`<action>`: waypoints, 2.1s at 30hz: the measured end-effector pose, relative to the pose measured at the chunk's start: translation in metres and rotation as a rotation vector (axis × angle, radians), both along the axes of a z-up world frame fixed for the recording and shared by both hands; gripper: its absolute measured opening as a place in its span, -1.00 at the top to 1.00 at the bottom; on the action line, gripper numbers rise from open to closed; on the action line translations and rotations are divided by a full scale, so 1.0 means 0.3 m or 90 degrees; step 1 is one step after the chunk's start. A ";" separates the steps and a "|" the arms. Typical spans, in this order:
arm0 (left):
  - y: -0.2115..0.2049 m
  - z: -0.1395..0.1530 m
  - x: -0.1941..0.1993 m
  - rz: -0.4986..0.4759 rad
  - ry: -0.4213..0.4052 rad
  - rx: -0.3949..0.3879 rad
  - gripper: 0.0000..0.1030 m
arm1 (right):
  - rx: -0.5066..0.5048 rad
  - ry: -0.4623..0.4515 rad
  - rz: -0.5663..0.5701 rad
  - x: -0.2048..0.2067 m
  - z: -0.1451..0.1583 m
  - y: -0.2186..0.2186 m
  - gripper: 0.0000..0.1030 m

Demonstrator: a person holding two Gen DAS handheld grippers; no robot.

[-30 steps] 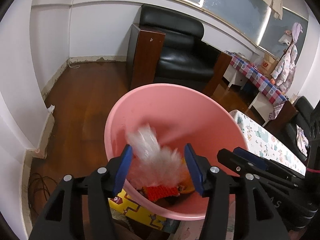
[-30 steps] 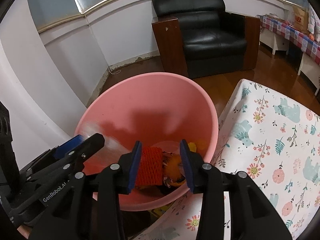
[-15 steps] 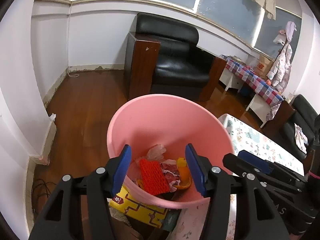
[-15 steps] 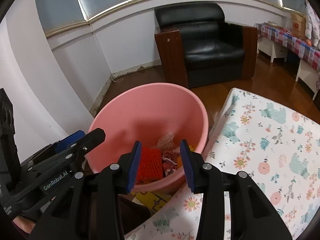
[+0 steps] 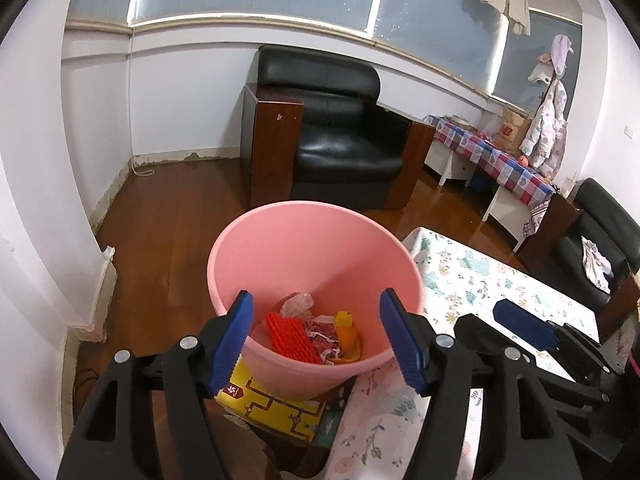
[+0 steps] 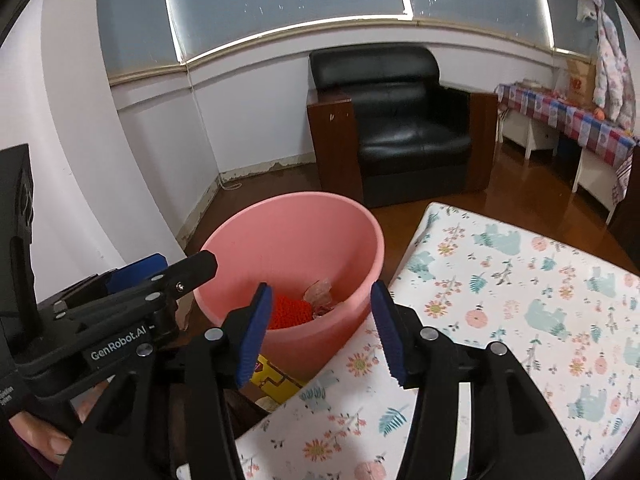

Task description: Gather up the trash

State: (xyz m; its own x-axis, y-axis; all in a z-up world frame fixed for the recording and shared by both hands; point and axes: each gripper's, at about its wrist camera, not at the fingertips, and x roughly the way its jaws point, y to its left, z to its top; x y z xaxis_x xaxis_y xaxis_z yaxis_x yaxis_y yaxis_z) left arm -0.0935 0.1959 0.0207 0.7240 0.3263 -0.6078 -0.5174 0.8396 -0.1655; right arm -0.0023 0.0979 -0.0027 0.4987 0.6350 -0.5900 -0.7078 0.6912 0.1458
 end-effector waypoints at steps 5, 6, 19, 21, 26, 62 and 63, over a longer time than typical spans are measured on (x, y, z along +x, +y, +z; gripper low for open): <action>-0.058 0.036 -0.034 -0.001 -0.006 0.014 -0.29 | 0.008 -0.015 -0.010 -0.042 0.019 -0.060 -0.01; -0.069 0.042 -0.045 -0.001 -0.008 0.017 -0.30 | 0.009 -0.017 -0.012 -0.049 0.020 -0.072 -0.02; -0.164 0.064 -0.103 0.010 -0.006 0.038 -0.33 | 0.031 -0.009 -0.057 -0.083 0.023 -0.183 -0.15; -0.168 0.064 -0.106 0.010 -0.006 0.037 -0.33 | 0.034 -0.011 -0.062 -0.085 0.025 -0.195 -0.15; -0.176 0.061 -0.111 0.005 -0.005 0.035 -0.33 | 0.019 -0.046 -0.071 -0.116 0.025 -0.203 -0.15; -0.237 0.068 -0.182 -0.008 -0.021 0.050 -0.33 | 0.064 -0.057 -0.115 -0.203 0.083 -0.294 -0.16; -0.240 0.066 -0.185 -0.008 -0.022 0.051 -0.33 | 0.063 -0.058 -0.115 -0.204 0.082 -0.295 -0.16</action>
